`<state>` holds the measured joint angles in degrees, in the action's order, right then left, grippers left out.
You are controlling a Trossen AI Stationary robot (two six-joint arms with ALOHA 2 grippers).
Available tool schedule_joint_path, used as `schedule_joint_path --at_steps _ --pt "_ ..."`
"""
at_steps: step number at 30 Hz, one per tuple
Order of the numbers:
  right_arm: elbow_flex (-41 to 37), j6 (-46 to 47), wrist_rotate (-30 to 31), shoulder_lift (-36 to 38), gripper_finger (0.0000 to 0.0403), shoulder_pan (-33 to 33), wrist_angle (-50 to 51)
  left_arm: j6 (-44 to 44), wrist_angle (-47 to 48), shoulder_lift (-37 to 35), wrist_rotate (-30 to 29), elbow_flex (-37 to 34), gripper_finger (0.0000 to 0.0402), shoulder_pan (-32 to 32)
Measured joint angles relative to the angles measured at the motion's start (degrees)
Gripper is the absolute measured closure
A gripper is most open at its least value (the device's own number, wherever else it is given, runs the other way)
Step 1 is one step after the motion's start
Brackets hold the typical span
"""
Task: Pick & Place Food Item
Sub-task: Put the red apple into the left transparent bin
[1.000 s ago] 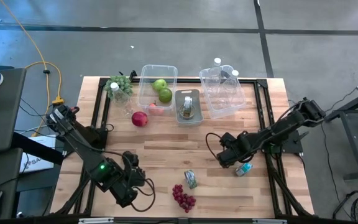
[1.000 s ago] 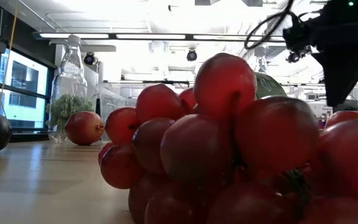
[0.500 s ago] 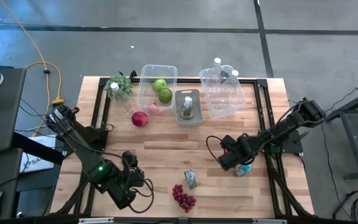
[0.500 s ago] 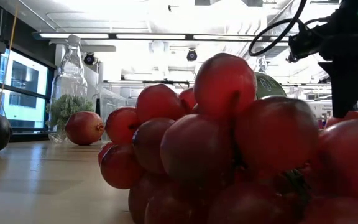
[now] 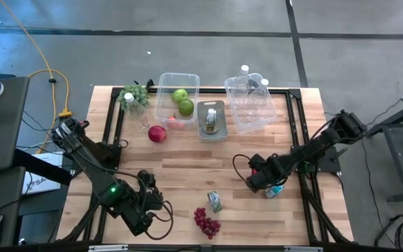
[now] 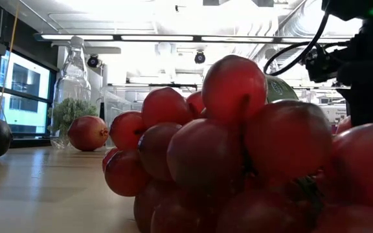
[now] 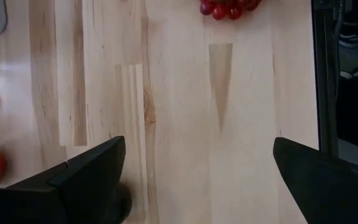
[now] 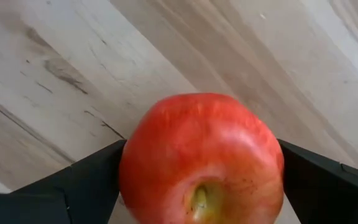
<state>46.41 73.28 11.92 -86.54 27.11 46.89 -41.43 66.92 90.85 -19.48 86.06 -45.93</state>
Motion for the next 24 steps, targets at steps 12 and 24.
schedule_joint_path --at_steps 12,24 --pt "-0.57 -2.59 -1.28 -0.02 0.0029 0.66 -4.73 -0.17 -0.11 0.0 -9.09 0.0 0.0003 0.02" --pt "-0.57 -11.27 4.57 -0.02 0.0083 0.9 -16.2 -1.35 -2.92 2.41 -25.51 -0.04 0.0003 0.52"
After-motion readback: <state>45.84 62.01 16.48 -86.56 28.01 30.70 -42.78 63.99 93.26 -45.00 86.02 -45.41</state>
